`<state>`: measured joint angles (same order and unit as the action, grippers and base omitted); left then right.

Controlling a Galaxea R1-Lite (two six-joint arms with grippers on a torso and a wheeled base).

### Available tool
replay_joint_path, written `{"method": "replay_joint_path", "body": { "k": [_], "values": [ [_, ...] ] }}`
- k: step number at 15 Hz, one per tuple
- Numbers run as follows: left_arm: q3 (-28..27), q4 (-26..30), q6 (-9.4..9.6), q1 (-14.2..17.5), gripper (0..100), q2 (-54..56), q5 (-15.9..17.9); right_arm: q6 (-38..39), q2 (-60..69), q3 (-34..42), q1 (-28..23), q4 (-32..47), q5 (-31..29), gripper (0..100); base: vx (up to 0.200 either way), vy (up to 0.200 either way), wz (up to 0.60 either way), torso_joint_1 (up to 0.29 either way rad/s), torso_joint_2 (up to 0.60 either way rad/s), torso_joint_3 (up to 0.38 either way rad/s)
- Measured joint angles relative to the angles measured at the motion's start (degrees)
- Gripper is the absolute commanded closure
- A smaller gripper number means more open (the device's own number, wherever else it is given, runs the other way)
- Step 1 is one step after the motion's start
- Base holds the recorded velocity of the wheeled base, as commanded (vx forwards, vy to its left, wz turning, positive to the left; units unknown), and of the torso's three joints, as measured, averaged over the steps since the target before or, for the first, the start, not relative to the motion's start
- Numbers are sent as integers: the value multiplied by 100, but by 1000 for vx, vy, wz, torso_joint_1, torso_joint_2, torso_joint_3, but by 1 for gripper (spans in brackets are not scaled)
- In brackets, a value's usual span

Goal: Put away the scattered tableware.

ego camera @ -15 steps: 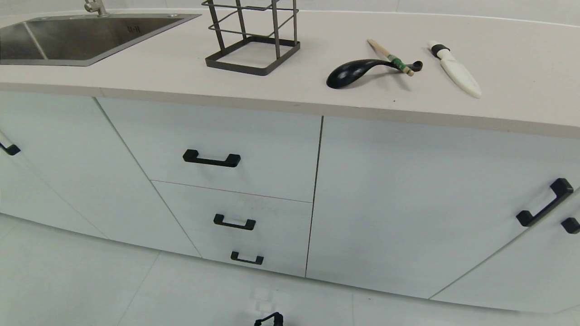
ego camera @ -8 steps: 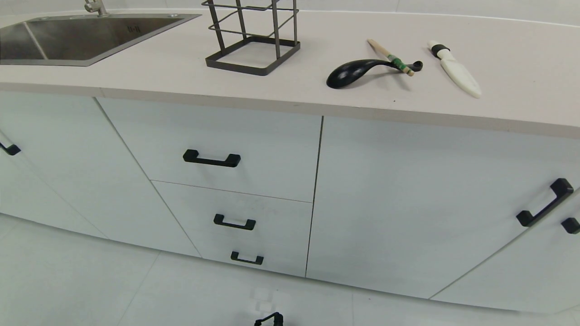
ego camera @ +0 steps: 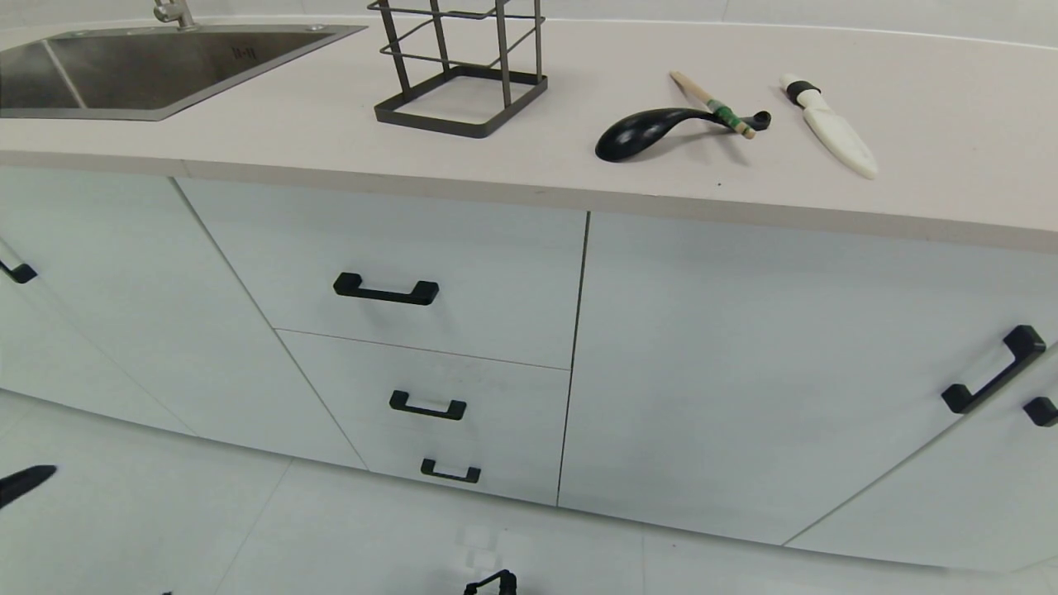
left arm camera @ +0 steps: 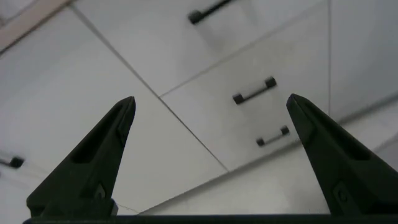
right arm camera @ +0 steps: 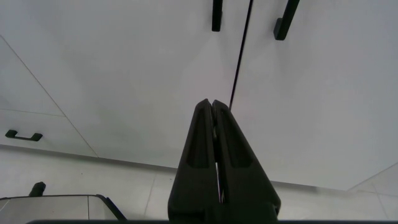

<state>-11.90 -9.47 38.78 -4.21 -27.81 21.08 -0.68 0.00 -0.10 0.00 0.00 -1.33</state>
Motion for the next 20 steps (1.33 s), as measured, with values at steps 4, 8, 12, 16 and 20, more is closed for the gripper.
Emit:
{"method": "replay_joint_path", "body": {
  "k": [4, 8, 12, 16, 20],
  "values": [
    [7, 505, 1802, -191, 0, -1058, 130, 2, 0, 0, 0, 0, -1, 100, 0, 0, 0, 0, 0, 0],
    [-91, 1029, 3600, -375, 0, -2271, -384, 0, 0, 0, 0, 0, -4, 100, 0, 0, 0, 0, 0, 0],
    [-212, 316, 3714, -1018, 0, -3423, -691, 2, 0, 0, -2, 0, -1, 100, 0, 0, 0, 0, 0, 0],
    [-293, -629, 3710, -1232, 0, -4689, -712, 2, 0, 0, 0, 0, -1, 100, 0, 0, 0, 0, 0, 0],
    [-579, -1899, 3677, -1265, 0, -6078, -705, 2, 0, 0, 0, 0, -1, 100, 0, 0, 0, 0, 0, 0]
  ]
}}
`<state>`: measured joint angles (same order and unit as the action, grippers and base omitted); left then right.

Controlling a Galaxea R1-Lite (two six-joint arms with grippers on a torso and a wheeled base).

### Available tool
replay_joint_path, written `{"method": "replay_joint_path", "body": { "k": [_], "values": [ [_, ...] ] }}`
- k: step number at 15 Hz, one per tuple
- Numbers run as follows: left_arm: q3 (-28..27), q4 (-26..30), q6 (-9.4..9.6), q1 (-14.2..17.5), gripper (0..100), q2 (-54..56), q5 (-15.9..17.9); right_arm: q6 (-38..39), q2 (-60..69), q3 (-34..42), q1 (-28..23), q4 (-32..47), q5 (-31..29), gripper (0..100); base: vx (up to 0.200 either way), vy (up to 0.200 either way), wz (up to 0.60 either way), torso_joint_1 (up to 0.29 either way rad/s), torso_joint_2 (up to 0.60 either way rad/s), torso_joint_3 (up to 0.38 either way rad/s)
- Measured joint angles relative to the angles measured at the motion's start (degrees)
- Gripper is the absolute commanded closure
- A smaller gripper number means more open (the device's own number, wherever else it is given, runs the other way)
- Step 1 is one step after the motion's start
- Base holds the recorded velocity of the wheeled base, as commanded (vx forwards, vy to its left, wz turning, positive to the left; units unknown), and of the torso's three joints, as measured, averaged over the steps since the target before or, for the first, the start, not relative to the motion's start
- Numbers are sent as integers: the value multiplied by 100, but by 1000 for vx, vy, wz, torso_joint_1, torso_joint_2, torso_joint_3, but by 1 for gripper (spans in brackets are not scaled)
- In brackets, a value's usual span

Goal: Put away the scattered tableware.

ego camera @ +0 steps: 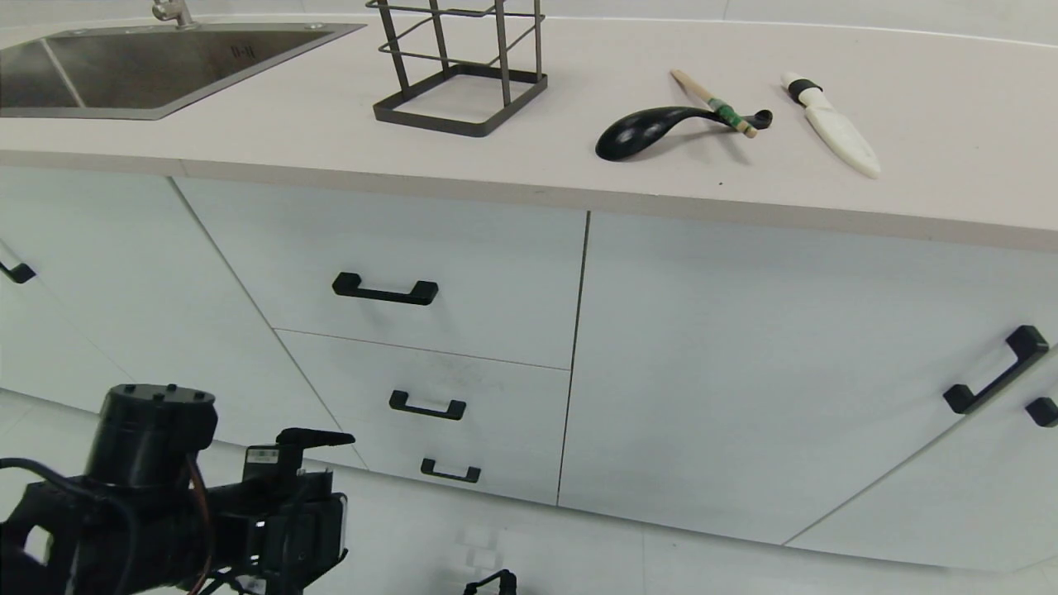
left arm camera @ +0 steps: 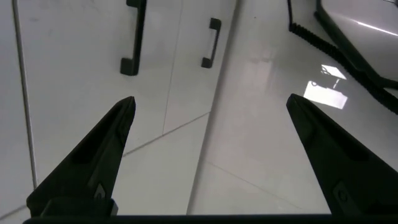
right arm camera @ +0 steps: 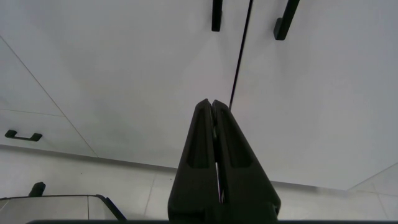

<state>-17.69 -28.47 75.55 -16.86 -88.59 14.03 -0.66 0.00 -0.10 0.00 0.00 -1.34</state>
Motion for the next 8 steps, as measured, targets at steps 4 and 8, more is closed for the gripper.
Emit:
{"method": "replay_joint_path", "body": {
  "k": [4, 8],
  "values": [
    [-433, -66, 22, -13, 0, -813, 11, -2, 0, 0, 0, 0, 0, 100, 0, 0, 0, 0, 0, 0],
    [-828, -71, 40, -48, 0, -1356, 11, -2, 0, 0, 0, 0, -2, 100, 0, 0, 0, 0, 0, 0]
  ]
}}
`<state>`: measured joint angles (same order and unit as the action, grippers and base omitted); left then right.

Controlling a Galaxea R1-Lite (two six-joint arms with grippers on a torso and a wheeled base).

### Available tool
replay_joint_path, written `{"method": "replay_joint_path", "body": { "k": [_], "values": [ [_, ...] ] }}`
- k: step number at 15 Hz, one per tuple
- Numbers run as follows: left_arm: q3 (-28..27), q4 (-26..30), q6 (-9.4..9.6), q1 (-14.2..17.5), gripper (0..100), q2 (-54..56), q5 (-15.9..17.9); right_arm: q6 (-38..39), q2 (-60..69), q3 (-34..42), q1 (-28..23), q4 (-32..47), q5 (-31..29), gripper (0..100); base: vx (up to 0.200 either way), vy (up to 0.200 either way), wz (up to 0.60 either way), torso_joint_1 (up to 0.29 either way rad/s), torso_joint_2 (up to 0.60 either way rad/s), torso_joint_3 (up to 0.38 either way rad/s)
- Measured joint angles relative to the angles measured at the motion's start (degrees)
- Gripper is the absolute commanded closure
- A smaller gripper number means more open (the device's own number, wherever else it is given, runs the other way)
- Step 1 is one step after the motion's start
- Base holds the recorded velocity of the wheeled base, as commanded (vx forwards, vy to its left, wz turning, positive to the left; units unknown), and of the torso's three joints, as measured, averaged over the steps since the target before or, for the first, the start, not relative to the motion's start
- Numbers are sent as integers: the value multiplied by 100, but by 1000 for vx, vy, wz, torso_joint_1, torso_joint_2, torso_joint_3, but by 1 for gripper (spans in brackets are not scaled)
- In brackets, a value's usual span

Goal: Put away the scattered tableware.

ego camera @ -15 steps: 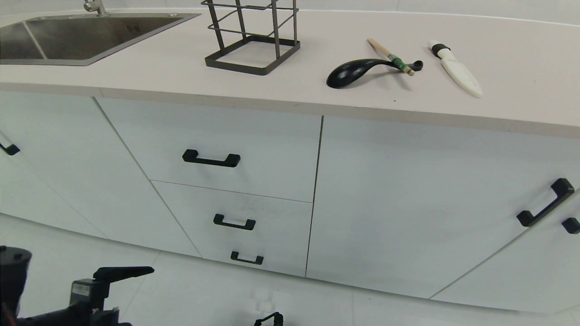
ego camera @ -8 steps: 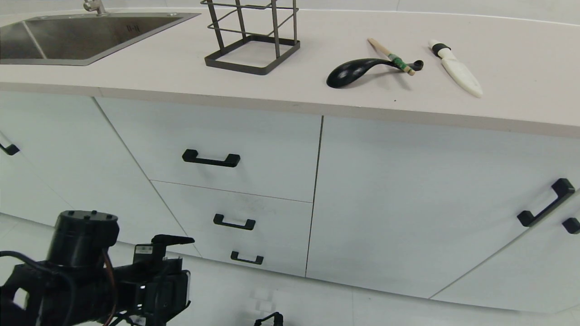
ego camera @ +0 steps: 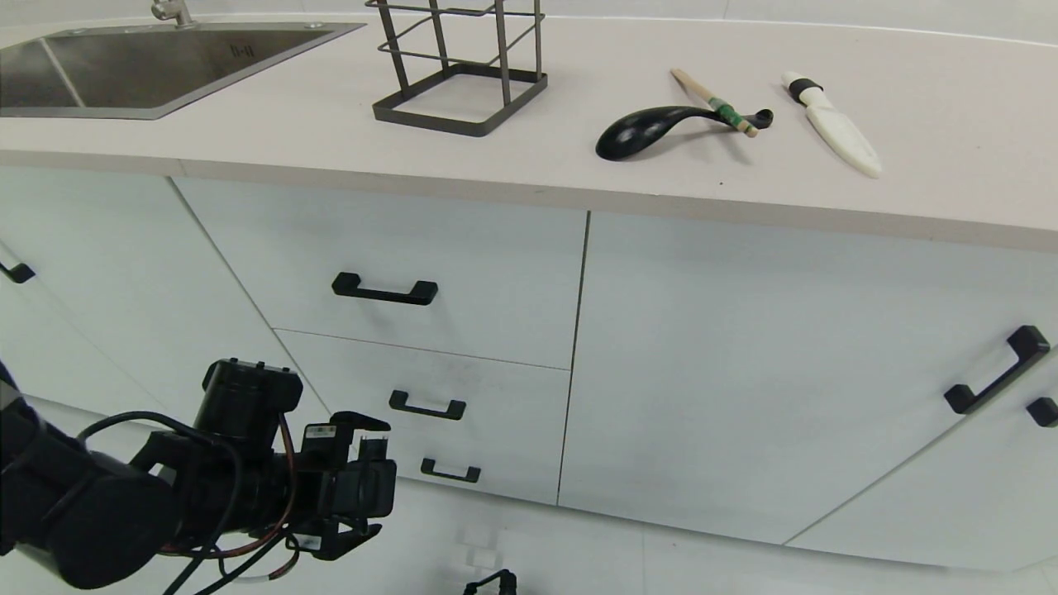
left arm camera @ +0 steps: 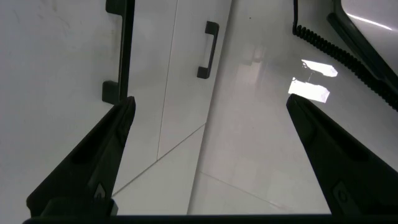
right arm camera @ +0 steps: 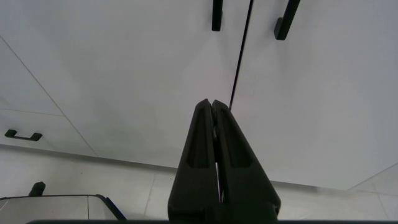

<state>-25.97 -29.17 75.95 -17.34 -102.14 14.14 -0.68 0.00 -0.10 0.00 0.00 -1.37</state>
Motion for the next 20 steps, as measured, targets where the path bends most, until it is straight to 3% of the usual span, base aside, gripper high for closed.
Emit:
{"method": "replay_joint_path", "body": {
  "k": [4, 7, 8, 11, 20],
  "values": [
    [-208, -290, 6, -55, 0, -433, -5, 0, 0, 0, 0, 0, 4, 100, 0, 0, 0, 0, 0, 0],
    [-219, -1248, -38, -49, 0, -817, -21, 0, 0, 0, 0, 0, 2, 100, 0, 0, 0, 0, 0, 0],
    [-219, -1343, -54, -38, 0, -926, -24, 2, 0, 0, 0, 0, 2, 100, 0, 0, 0, 0, 0, 0],
    [-239, -1389, -213, -18, 0, -1145, -24, 0, 0, 0, 0, 0, 2, 100, 0, 0, 0, 0, 0, 0],
    [-622, -1398, -311, -60, 0, -1423, -27, 0, 0, 0, 0, 0, 0, 100, 0, 0, 0, 0, 0, 0]
  ]
}}
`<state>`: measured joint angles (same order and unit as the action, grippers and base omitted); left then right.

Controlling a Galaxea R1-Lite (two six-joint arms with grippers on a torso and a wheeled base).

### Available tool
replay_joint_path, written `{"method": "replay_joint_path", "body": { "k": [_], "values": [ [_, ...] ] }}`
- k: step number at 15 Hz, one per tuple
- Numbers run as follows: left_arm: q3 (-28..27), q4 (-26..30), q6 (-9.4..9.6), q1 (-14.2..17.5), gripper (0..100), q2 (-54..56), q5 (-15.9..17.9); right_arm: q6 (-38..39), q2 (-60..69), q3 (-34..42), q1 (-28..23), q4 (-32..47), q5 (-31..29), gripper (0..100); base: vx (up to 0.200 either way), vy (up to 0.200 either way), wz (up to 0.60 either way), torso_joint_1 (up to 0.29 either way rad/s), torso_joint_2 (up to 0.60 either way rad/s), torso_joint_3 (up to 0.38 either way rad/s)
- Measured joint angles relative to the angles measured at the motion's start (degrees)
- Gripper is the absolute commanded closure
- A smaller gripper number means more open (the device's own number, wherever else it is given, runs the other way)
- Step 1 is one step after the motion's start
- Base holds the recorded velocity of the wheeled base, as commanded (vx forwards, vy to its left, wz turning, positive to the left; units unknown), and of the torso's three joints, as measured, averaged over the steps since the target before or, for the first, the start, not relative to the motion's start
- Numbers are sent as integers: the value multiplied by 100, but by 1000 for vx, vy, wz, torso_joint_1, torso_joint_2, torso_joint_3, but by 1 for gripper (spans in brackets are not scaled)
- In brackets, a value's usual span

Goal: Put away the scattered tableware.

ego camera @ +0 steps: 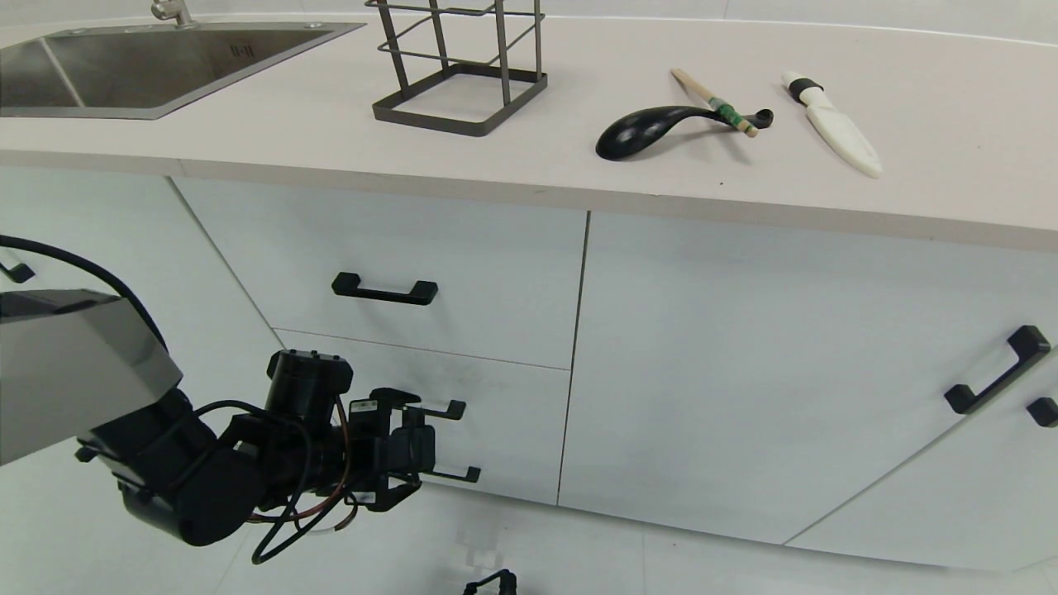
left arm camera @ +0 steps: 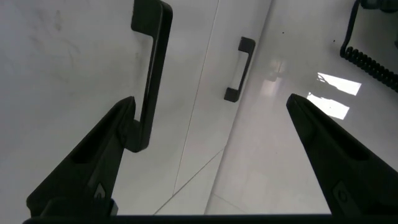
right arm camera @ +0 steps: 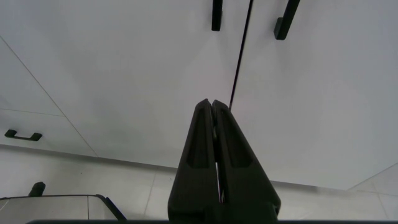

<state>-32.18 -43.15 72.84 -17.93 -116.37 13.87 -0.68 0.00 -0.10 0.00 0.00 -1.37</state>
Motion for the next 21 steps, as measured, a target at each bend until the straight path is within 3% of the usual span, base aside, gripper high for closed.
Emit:
{"method": "replay_joint_path", "body": {
  "k": [3, 10, 21],
  "values": [
    [-146, -28, -6, -22, 0, -221, 2, 0, 0, 0, 0, 0, 2, 100, 0, 0, 0, 0, 0, 0],
    [-238, -701, -123, -45, 0, -868, 24, 0, 0, 0, 0, 0, 0, 100, 0, 0, 0, 0, 0, 0],
    [346, -558, -162, -161, 0, -684, 35, 0, 0, 0, 0, 0, 4, 100, 0, 0, 0, 0, 0, 0]
  ]
}}
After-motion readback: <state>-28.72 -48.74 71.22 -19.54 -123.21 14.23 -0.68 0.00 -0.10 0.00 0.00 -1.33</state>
